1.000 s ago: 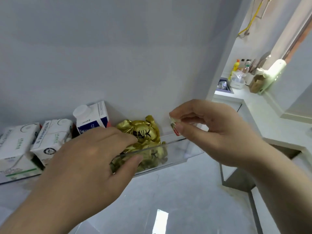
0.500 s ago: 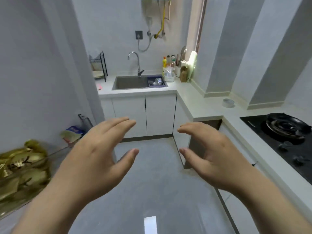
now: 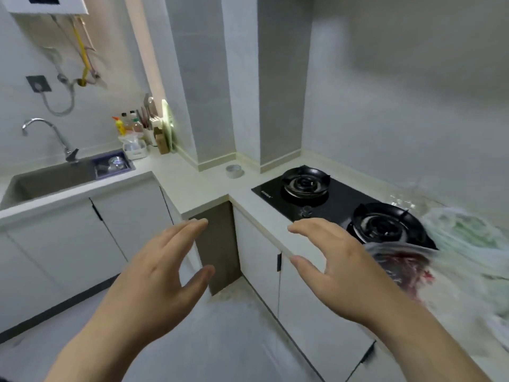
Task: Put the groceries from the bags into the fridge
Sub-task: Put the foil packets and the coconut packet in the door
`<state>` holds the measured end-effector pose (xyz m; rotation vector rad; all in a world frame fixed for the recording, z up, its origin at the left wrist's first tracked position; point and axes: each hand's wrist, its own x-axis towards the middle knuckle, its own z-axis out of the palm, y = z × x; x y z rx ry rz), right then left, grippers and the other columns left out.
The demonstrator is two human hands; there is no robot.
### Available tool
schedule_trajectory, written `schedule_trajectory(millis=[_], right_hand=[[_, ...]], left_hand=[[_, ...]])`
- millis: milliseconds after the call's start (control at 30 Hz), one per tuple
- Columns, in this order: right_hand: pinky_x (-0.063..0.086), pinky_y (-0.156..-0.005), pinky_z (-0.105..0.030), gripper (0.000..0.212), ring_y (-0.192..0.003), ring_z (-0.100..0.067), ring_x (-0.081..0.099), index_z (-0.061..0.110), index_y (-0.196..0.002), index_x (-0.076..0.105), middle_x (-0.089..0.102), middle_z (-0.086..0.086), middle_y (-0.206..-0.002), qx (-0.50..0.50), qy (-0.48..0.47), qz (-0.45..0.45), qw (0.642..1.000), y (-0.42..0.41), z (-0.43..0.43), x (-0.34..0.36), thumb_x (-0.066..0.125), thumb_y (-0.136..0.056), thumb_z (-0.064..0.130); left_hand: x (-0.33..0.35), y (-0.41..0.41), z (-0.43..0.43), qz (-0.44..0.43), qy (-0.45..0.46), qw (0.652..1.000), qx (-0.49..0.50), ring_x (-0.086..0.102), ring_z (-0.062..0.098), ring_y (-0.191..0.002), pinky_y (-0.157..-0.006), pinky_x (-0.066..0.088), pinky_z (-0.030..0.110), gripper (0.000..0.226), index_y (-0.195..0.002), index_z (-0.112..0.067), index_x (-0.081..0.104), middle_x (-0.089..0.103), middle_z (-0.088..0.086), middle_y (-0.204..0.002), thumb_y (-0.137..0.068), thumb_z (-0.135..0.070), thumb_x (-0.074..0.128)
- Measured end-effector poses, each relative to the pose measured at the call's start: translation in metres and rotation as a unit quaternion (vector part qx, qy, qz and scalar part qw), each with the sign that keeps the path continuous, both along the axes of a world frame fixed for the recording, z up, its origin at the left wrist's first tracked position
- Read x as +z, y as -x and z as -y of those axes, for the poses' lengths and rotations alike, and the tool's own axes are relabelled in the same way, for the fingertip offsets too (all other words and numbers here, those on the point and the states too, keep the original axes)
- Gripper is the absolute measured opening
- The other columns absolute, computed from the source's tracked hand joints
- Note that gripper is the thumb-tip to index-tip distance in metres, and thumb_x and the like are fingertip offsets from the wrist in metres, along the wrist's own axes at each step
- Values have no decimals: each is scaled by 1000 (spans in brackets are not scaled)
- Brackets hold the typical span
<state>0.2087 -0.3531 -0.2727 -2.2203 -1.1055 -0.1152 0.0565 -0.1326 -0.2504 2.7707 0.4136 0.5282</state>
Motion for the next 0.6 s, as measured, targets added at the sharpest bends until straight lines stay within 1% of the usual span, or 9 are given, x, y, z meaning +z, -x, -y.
schedule_trajectory(millis=[67, 133, 200, 233, 267, 300, 400, 500, 600], right_hand=[[17, -93, 5, 39, -116, 22, 31, 35, -132, 52, 39, 37, -121, -46, 0, -4, 999, -18, 28, 0, 58, -93, 35], [22, -93, 3, 39, -114, 21, 32, 38, -132, 51, 37, 39, -119, -91, 0, -20, 996, -32, 56, -1, 58, -94, 34], [32, -96, -7, 39, -114, 12, 40, 39, -131, 51, 41, 38, -118, -137, -6, -42, 990, -43, 81, -3, 59, -93, 33], [37, -97, -13, 38, -115, 8, 43, 40, -130, 52, 44, 35, -120, -160, -10, -50, 986, -48, 93, -5, 59, -93, 33], [39, -98, -16, 38, -116, 6, 44, 40, -129, 52, 46, 32, -122, -183, -11, -55, 982, -52, 103, -7, 59, -93, 33], [38, -97, -14, 38, -118, 6, 44, 41, -129, 51, 46, 32, -124, -204, -9, -57, 977, -56, 113, -10, 59, -93, 34], [29, -89, 1, 38, -118, 12, 40, 44, -129, 49, 43, 39, -122, -264, 7, -71, 962, -70, 140, -18, 59, -93, 35], [26, -90, 0, 40, -119, 13, 37, 44, -132, 48, 42, 38, -125, -324, 19, -80, 942, -88, 161, -21, 58, -94, 35], [23, -90, 0, 40, -116, 16, 32, 44, -134, 46, 38, 38, -124, -388, 20, -94, 917, -107, 175, -22, 56, -96, 37]], left_hand=[[1, -33, 15, -5, 8, 999, -32, 33, -5, -124, -103, 33, 22, 67, -145, -48, 20, 32, -26, -144, -86, -54, 51], [0, -65, 30, -4, 14, 997, -73, 37, 0, -127, -103, 37, 25, 66, -144, -47, 24, 33, -27, -142, -84, -56, 49], [-3, -97, 44, -6, 10, 993, -114, 36, -1, -128, -105, 35, 25, 66, -145, -46, 25, 30, -30, -138, -85, -53, 53], [-6, -113, 50, -8, 9, 991, -134, 33, -5, -127, -106, 32, 23, 66, -145, -45, 25, 29, -32, -136, -86, -51, 54], [-8, -129, 57, -10, 11, 988, -155, 30, -8, -125, -106, 29, 21, 66, -145, -45, 25, 28, -33, -133, -86, -49, 56], [-11, -145, 63, -13, 16, 985, -174, 29, -8, -125, -105, 28, 20, 67, -145, -44, 26, 27, -33, -131, -86, -48, 57], [-23, -196, 80, -20, 33, 972, -233, 32, -7, -126, -100, 30, 17, 66, -144, -45, 28, 27, -34, -132, -86, -47, 59], [-35, -247, 94, -32, 51, 954, -294, 28, -9, -127, -100, 26, 16, 66, -144, -42, 32, 29, -32, -135, -85, -43, 62], [-41, -297, 107, -48, 63, 936, -343, 34, -2, -130, -98, 28, 17, 65, -143, -37, 37, 34, -27, -138, -84, -40, 65]])
